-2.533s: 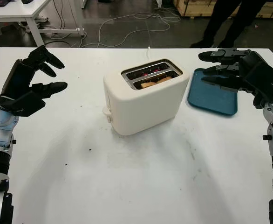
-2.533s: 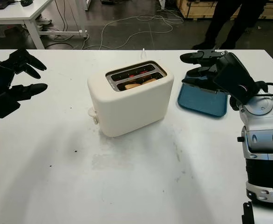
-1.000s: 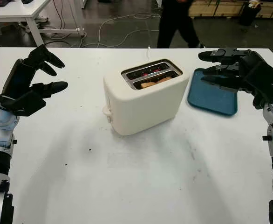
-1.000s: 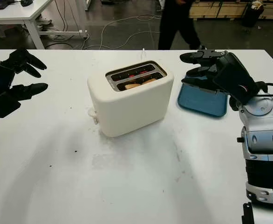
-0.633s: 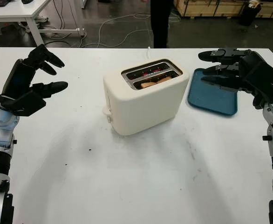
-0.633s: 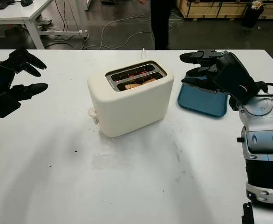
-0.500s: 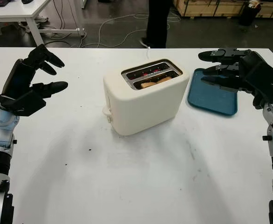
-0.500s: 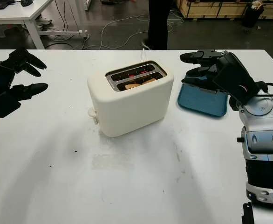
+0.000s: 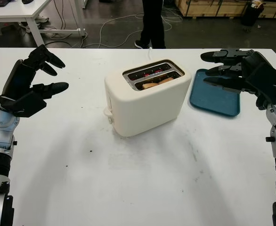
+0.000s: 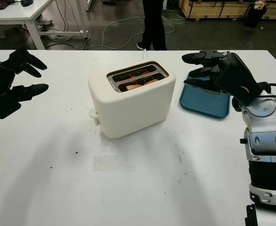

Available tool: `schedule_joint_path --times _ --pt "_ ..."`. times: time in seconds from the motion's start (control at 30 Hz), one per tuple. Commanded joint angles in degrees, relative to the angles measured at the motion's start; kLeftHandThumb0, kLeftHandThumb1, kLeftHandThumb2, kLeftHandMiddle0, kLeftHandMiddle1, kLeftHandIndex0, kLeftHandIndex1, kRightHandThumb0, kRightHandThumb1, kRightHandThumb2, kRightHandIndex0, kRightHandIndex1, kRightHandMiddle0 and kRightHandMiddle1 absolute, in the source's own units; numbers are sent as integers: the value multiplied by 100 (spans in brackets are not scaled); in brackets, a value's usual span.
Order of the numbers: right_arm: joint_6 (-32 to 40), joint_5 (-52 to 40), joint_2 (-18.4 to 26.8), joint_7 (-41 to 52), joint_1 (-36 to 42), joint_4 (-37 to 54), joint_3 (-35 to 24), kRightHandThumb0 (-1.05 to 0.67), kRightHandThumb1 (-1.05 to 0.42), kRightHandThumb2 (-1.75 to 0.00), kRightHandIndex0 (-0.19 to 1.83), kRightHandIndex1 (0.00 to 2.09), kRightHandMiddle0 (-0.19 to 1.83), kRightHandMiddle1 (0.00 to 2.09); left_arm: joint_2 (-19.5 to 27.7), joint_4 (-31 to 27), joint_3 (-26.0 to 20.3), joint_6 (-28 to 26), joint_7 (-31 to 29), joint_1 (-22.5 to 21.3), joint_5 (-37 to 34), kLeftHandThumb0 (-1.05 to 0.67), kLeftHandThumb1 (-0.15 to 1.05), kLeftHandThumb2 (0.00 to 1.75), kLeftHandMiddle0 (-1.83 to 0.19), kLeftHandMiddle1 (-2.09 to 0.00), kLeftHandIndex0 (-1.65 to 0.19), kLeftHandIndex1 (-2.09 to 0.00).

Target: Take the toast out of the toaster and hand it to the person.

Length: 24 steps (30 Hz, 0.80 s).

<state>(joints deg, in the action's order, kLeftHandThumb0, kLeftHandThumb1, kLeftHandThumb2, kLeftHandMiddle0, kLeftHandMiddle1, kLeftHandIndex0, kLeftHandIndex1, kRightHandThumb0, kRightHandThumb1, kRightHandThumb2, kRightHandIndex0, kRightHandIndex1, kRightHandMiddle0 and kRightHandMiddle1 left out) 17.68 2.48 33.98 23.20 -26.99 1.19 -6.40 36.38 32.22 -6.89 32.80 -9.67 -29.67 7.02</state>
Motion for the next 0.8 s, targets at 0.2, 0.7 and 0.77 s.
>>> schedule_joint_path --times 0.2,0.7,0.77 --pt "32 -17 25 7 -46 39 -20 -27 -84 0 53 61 75 0 -13 -10 -23 16 6 -25 -15 -105 92 24 -27 -155 -22 -148" --pt "-19 -30 1 -3 -44 5 -22 -28 -83 0 55 61 76 1 -15 -21 -28 15 25 -7 -5 -105 92 24 -27 -155 -21 -148" --pt "-47 -43 0 1 -39 -13 -36 -27 -83 0 53 61 75 0 -17 -36 -29 -8 25 -1 -7 -105 92 24 -27 -155 -21 -148"
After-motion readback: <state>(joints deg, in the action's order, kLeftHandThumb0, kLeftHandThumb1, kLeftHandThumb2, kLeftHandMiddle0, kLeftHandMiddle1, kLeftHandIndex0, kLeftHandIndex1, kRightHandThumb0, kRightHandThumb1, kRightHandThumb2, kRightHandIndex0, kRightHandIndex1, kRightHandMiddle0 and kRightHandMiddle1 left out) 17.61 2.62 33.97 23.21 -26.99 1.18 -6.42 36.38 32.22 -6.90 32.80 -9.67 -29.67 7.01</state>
